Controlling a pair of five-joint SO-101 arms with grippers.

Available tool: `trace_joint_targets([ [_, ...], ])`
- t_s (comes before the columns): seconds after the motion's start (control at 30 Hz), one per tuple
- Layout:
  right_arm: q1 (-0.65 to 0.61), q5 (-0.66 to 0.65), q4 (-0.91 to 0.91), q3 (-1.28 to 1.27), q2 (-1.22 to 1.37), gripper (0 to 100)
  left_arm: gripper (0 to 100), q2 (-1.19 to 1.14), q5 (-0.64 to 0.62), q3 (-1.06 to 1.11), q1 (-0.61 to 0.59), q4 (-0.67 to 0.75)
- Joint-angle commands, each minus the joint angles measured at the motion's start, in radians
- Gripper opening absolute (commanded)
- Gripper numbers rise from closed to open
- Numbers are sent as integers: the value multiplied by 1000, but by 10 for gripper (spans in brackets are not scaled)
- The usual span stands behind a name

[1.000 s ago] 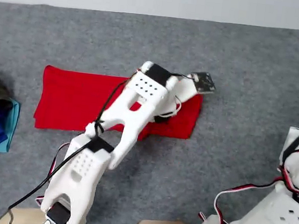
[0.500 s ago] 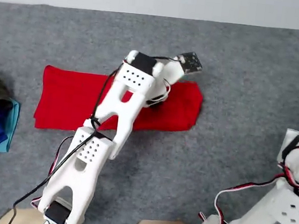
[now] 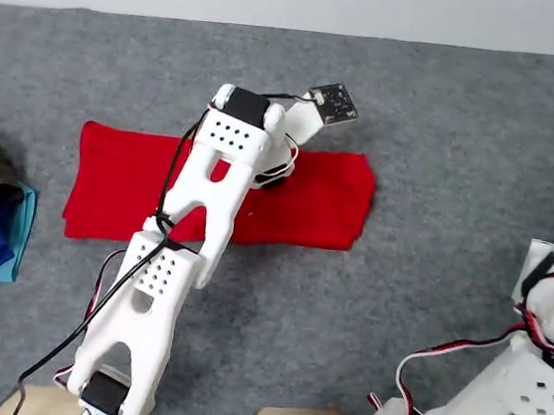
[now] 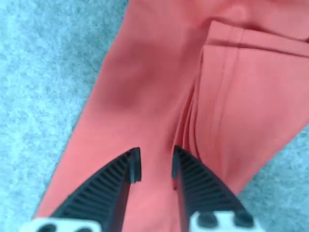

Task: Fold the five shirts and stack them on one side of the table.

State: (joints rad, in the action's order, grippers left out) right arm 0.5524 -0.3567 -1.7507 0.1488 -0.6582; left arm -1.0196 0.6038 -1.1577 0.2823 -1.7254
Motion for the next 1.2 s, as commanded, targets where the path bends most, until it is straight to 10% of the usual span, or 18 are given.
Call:
trace_joint_targets([
  [0.0, 8, -11, 1, 8, -13, 14, 112, 126, 0, -21, 2, -31],
  [0.47, 8, -11, 59, 6, -12, 13, 80, 476, -63, 602, 137, -26],
  [0.93, 8, -11, 99, -98, -21, 13, 62, 183, 6, 608, -54, 218],
  [1.17, 8, -12, 101, -97, -18, 14, 62, 178, 2, 348, -54, 55],
])
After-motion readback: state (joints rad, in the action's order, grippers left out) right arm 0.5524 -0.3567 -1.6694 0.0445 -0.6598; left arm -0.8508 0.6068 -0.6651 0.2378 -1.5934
